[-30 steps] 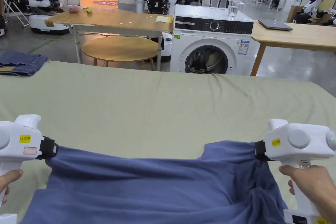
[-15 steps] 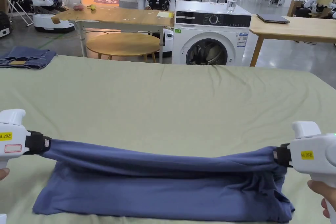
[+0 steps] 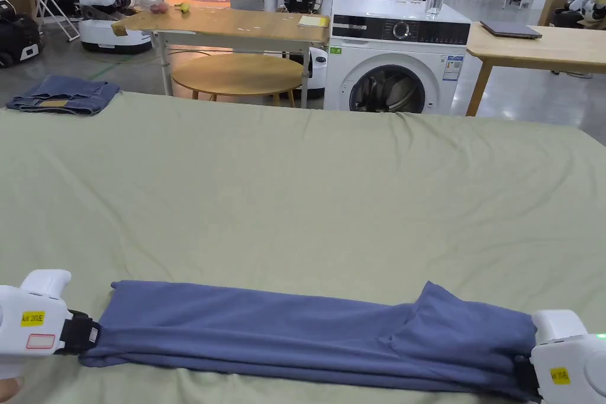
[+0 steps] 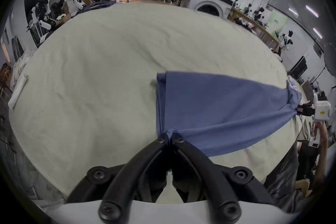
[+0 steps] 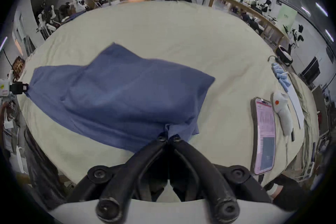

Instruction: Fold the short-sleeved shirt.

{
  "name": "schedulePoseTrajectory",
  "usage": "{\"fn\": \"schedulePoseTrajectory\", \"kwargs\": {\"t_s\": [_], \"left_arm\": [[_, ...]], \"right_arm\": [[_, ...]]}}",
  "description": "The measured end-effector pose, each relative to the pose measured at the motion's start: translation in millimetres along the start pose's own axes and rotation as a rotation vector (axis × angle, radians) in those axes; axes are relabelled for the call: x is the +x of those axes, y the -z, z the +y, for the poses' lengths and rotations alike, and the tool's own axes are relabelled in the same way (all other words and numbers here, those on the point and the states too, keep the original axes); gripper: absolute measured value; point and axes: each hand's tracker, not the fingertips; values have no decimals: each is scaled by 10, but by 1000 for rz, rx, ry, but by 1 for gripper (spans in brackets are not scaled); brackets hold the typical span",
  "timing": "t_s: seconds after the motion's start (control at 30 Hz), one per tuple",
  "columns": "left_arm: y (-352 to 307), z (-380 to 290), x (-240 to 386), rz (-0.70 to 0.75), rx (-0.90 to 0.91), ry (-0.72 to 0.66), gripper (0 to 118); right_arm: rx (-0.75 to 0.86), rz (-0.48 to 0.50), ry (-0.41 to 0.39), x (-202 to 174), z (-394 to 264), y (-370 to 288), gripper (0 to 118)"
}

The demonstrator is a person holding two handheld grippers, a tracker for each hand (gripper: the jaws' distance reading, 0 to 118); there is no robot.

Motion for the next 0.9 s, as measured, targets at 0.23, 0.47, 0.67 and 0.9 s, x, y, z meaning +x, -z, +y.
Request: {"fn": "schedulePoseTrajectory", "kwargs": {"t_s": [0.23,0.47,0.67,0.9], "left_arm": [[135,58,57,38,-35,-12,0],[-140,243,225,67,78,-22,34],[-272,415,648,53,352,26,34],[-423,442,1154,27,711,40,34]], "right_arm": [[-17,-18,9,-31,63,94,5],[119,-119,29,-79,231,-363,54],[382,-77,123,-332,459,-519,54],[772,-49,114,-957,580,-626,31]]}}
